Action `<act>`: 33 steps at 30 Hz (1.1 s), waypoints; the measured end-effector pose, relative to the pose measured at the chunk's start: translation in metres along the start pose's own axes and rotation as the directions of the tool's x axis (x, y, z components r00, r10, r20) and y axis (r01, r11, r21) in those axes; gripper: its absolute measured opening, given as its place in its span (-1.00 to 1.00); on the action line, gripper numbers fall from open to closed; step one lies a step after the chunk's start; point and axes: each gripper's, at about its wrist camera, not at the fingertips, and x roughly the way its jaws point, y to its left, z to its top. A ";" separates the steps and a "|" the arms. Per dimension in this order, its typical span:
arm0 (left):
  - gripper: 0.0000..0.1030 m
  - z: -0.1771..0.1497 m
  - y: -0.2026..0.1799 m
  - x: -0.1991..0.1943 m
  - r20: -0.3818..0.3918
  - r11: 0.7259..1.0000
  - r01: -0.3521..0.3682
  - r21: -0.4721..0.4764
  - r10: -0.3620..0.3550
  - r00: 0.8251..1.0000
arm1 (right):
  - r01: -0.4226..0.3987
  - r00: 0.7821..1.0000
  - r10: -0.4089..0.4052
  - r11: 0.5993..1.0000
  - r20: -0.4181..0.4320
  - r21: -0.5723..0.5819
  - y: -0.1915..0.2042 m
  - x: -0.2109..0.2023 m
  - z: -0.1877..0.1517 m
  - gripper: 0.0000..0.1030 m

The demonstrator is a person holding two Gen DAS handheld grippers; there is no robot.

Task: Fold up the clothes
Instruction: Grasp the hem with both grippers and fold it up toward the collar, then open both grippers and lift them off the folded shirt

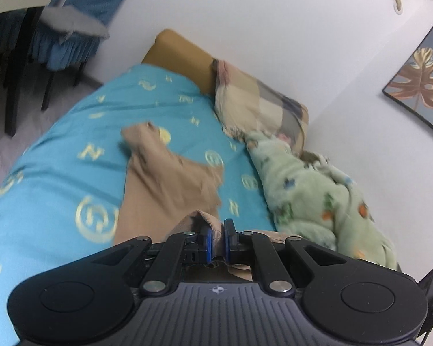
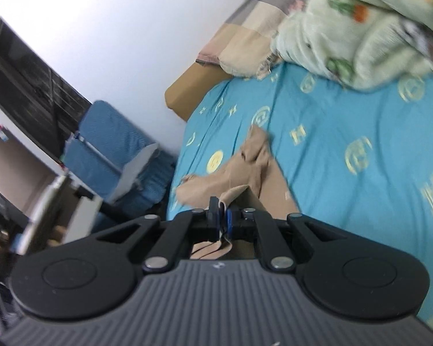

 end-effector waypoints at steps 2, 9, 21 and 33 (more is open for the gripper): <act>-0.83 0.005 0.012 0.028 0.028 0.999 -0.016 0.029 0.015 0.999 | 0.014 1.000 -0.014 0.998 0.009 -0.058 0.001 0.033 0.005 -0.85; -0.83 -0.004 0.064 0.127 0.028 0.990 -0.088 0.112 0.085 0.996 | 0.044 0.999 -0.044 0.974 0.006 -0.221 -0.024 0.131 -0.008 -0.84; 0.18 -0.014 0.074 0.151 -0.037 0.953 -0.171 0.249 0.186 0.982 | 0.135 0.986 -0.162 0.923 -0.045 -0.361 -0.025 0.171 -0.024 0.27; 0.84 -0.028 0.013 0.045 0.129 0.915 -0.217 0.340 0.183 0.975 | 0.138 0.990 -0.111 0.881 0.086 -0.453 0.022 0.070 -0.036 0.63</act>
